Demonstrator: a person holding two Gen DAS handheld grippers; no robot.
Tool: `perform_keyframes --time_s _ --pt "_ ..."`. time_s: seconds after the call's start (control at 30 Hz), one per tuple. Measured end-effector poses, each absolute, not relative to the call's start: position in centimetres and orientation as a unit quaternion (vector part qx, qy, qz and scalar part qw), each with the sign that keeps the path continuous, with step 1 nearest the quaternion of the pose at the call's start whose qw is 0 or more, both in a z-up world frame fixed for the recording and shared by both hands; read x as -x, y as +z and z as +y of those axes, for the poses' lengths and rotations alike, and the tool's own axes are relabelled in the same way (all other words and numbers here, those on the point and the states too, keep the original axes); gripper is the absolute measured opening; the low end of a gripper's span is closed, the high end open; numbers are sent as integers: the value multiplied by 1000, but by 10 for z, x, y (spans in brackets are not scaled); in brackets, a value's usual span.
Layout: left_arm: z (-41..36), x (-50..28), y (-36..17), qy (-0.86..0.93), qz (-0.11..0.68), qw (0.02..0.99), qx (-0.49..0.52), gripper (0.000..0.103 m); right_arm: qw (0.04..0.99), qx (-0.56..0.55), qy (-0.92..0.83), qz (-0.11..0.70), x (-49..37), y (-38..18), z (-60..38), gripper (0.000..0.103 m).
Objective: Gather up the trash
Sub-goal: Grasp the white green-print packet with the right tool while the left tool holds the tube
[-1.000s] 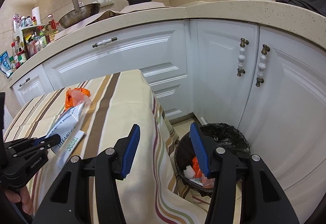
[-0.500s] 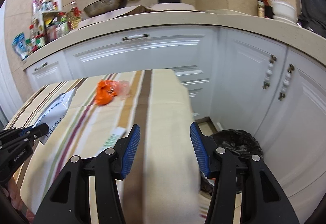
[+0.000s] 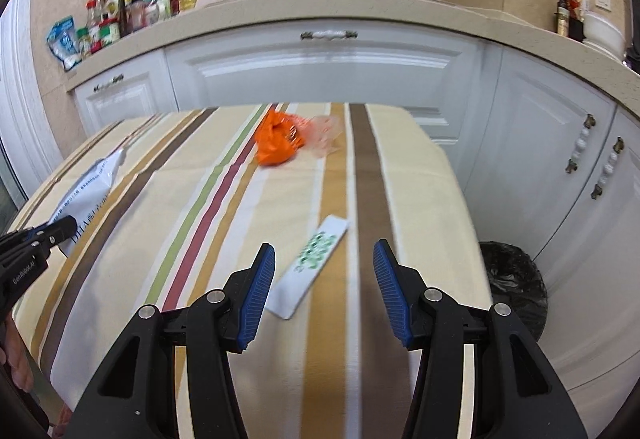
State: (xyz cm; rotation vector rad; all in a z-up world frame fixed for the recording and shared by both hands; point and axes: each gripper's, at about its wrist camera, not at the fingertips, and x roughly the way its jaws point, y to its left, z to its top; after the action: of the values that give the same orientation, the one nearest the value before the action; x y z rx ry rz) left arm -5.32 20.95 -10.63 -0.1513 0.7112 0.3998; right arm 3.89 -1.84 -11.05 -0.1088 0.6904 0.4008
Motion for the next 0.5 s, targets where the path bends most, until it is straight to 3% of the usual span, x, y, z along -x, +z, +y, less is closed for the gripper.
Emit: perform_keyframes --time_s 0.4,0.5 --pt "235 54 -120 191 359 909 96 6 892 78 189 404 -50 -139 10 51" --pt "231 52 -121 186 360 909 96 6 889 70 194 408 -51 -140 8 46"
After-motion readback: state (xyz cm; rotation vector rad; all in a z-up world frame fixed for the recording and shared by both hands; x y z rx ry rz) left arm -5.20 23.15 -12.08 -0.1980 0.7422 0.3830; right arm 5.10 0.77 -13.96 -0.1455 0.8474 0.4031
